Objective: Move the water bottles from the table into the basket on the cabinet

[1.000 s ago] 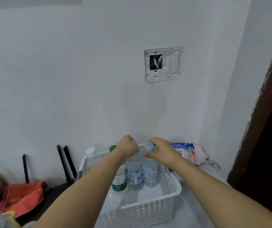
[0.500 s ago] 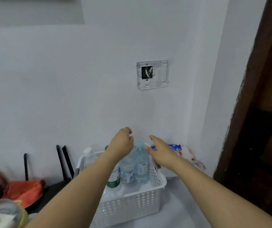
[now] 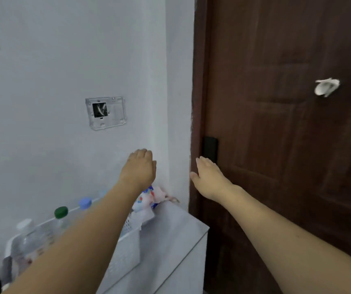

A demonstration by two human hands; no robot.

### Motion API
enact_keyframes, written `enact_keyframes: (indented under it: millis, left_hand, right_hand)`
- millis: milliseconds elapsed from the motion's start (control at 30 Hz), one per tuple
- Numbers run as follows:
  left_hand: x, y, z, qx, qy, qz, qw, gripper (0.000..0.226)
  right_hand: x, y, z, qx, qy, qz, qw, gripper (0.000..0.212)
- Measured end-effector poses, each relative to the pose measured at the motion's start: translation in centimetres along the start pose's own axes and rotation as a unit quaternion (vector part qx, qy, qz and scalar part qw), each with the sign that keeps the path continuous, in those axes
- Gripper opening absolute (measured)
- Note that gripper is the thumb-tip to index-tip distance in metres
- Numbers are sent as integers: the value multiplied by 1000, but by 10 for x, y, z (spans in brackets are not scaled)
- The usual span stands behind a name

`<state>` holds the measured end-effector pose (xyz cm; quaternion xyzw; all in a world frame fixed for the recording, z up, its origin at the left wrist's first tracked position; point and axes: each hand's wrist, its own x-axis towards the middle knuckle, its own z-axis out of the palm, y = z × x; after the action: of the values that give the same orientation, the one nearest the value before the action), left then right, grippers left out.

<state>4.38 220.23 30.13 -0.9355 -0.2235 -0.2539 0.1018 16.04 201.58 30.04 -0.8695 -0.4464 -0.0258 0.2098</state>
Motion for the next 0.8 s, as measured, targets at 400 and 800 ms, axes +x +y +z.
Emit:
enact_keyframes:
  millis: [400,800]
  left_hand:
    - [-8,249,-52,-192,5,197,961,40]
    - [-144,539,-178,-383,49,467,795,34]
  right_hand:
    - [-205,126,-125,-99,74,244,962,62]
    - [-510,169,-225,-138,163,505,837,39]
